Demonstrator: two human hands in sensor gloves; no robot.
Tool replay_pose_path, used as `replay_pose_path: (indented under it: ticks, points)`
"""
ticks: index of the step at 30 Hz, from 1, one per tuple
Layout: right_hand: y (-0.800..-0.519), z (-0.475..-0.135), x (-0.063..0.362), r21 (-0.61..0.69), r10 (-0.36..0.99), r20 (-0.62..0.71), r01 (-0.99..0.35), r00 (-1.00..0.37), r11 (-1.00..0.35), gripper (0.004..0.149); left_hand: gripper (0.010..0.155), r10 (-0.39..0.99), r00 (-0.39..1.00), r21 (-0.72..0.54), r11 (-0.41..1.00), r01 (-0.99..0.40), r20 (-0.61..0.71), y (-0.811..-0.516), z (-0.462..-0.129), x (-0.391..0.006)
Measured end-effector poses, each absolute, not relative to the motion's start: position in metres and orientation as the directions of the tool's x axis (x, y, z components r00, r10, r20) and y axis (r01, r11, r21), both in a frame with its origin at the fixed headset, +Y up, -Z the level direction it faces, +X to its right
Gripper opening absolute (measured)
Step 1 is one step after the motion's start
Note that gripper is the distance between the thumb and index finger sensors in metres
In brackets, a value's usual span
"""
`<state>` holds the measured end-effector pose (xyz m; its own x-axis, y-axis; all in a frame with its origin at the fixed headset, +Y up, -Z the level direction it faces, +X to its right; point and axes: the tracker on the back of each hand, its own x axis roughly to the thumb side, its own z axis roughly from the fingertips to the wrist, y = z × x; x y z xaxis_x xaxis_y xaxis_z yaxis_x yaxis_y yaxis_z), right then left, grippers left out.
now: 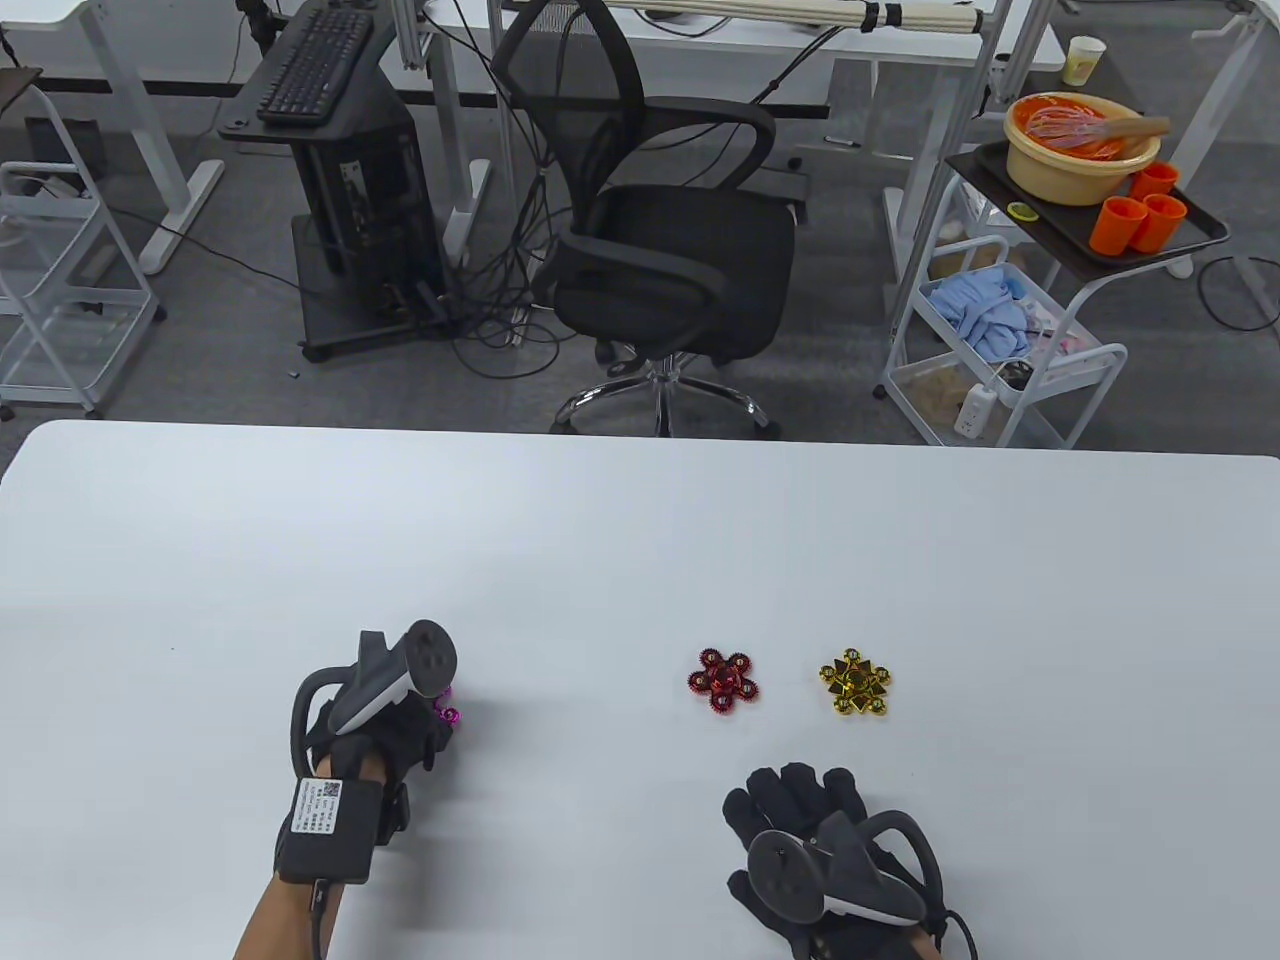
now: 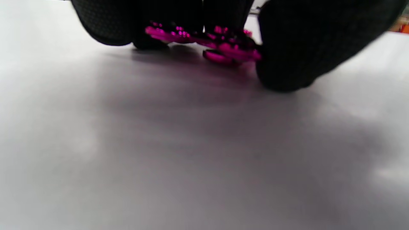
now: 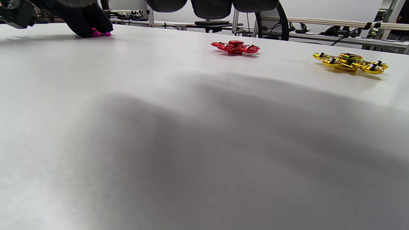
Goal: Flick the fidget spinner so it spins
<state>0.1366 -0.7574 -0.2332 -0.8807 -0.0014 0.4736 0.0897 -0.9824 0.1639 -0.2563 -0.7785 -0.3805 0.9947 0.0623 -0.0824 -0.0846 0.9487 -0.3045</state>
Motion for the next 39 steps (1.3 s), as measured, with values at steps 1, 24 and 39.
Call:
replay_pose_path:
  ticks: [1,24,39]
  points:
    - [-0.757,-0.233,0.137,0.160,-0.004,0.474,0.091,-0.881,-0.983,0.068,0.073,0.073,0.994,-0.293,0.951,-0.095,-0.087,-0.779,-0.380,-0.258]
    - [-0.753,-0.225,0.127,0.137,0.013,0.506,0.066,-0.863,-0.988,0.068,0.076,0.036,0.895,-0.158,0.987,0.038,0.444,-0.763,-0.253,-0.134]
    - [-0.756,-0.224,0.119,0.143,0.010,0.525,0.077,-0.851,-0.987,0.068,0.077,-0.040,0.875,-0.201,0.967,0.155,0.483,-0.781,-0.248,-0.121]
